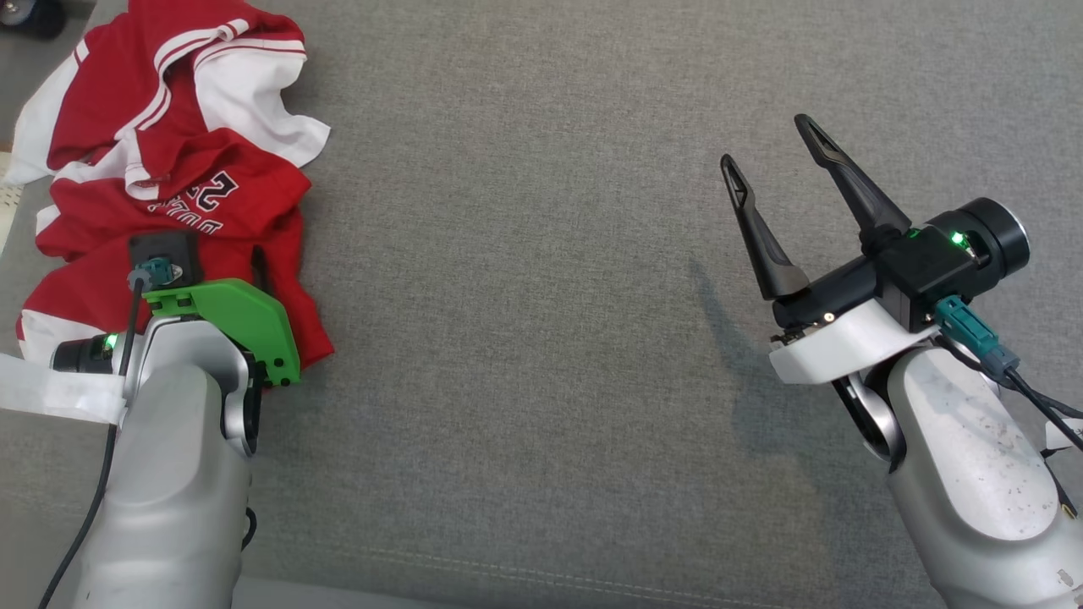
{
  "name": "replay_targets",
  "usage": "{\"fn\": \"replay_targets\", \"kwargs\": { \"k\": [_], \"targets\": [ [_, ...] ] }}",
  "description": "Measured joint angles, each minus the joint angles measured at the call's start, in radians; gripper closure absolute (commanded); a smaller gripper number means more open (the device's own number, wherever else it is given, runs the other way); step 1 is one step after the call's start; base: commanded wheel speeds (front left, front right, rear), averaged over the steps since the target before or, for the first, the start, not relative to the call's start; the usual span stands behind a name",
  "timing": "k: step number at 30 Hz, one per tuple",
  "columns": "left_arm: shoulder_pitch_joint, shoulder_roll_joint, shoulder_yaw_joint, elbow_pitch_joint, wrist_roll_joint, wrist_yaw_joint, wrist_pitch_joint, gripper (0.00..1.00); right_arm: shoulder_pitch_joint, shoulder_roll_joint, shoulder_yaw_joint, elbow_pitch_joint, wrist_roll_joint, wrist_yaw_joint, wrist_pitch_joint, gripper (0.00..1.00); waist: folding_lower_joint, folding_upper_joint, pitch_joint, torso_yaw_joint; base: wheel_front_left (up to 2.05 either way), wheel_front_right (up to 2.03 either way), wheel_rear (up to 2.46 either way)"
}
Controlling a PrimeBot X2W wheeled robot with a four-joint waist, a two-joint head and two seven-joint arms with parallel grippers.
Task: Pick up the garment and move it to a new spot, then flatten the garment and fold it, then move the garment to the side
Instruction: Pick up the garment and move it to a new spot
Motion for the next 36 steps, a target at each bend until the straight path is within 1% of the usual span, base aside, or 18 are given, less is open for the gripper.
{"fn": "replay_targets", "kwargs": {
  "k": [6,11,13,14,15,16,22,27,29,32,36],
  "targets": [
    [-0.029,-0.001,0.006,0.078,0.007,0.009,0.013,0.00,-0.002,-0.004,-0.001,-0.005,-0.003,0.000,0.000,0.00,0.0000,0.0000,0.026,-0.015,0.00,0.00,0.00],
    [-0.055,-0.002,0.014,0.114,0.013,0.010,0.023,0.00,-0.002,-0.003,0.007,-0.005,-0.003,0.001,0.000,0.00,0.0000,0.0000,0.031,-0.018,0.00,0.00,0.00],
    [-0.062,-0.002,0.016,0.122,0.013,0.010,0.023,0.00,-0.003,-0.004,0.007,-0.006,-0.003,0.007,0.000,0.00,0.0000,0.0000,0.032,-0.019,0.00,0.00,0.00],
    [-0.066,-0.002,0.016,0.128,0.013,0.010,0.022,0.23,-0.005,-0.004,0.007,-0.007,-0.003,0.007,0.000,0.00,0.0000,0.0000,0.032,-0.019,0.00,0.00,0.00],
    [-0.071,-0.003,0.017,0.136,0.013,0.010,0.021,0.69,-0.008,-0.004,0.007,-0.007,-0.003,0.007,0.000,0.00,0.0000,0.0000,0.032,-0.019,0.00,0.00,0.00],
    [-0.076,-0.004,0.017,0.143,0.013,0.010,0.018,1.00,-0.011,-0.005,0.007,-0.007,-0.003,0.007,0.000,0.00,0.0000,0.0000,0.031,-0.018,0.00,0.00,0.00],
    [-0.082,-0.012,0.018,0.178,0.013,0.010,-0.002,1.00,-0.017,-0.004,0.006,-0.007,-0.002,0.007,0.000,0.00,0.0000,0.0000,0.018,-0.016,0.00,0.00,0.00],
    [-0.085,-0.017,0.017,0.180,0.010,0.010,-0.055,1.00,-0.017,-0.006,-0.012,-0.007,0.003,0.006,0.000,0.00,0.0000,0.0000,0.005,-0.009,0.00,0.00,0.00],
    [-0.090,-0.021,0.015,0.178,0.007,0.009,-0.084,1.00,-0.017,-0.007,-0.026,-0.007,0.004,-0.005,0.000,0.00,0.0000,0.0000,-0.001,-0.004,0.00,0.00,0.00],
    [-0.102,-0.024,0.010,0.166,-0.008,-0.010,-0.129,1.00,-0.016,-0.008,-0.040,-0.007,0.013,-0.016,0.000,0.00,0.0000,0.0000,-0.012,0.003,0.00,0.00,0.00],
    [-0.104,-0.025,-0.008,0.138,-0.008,-0.043,-0.198,1.00,-0.013,-0.007,-0.048,-0.007,0.020,-0.020,0.000,0.00,0.0000,0.0000,-0.033,0.010,0.00,0.00,0.00]
  ]
}}
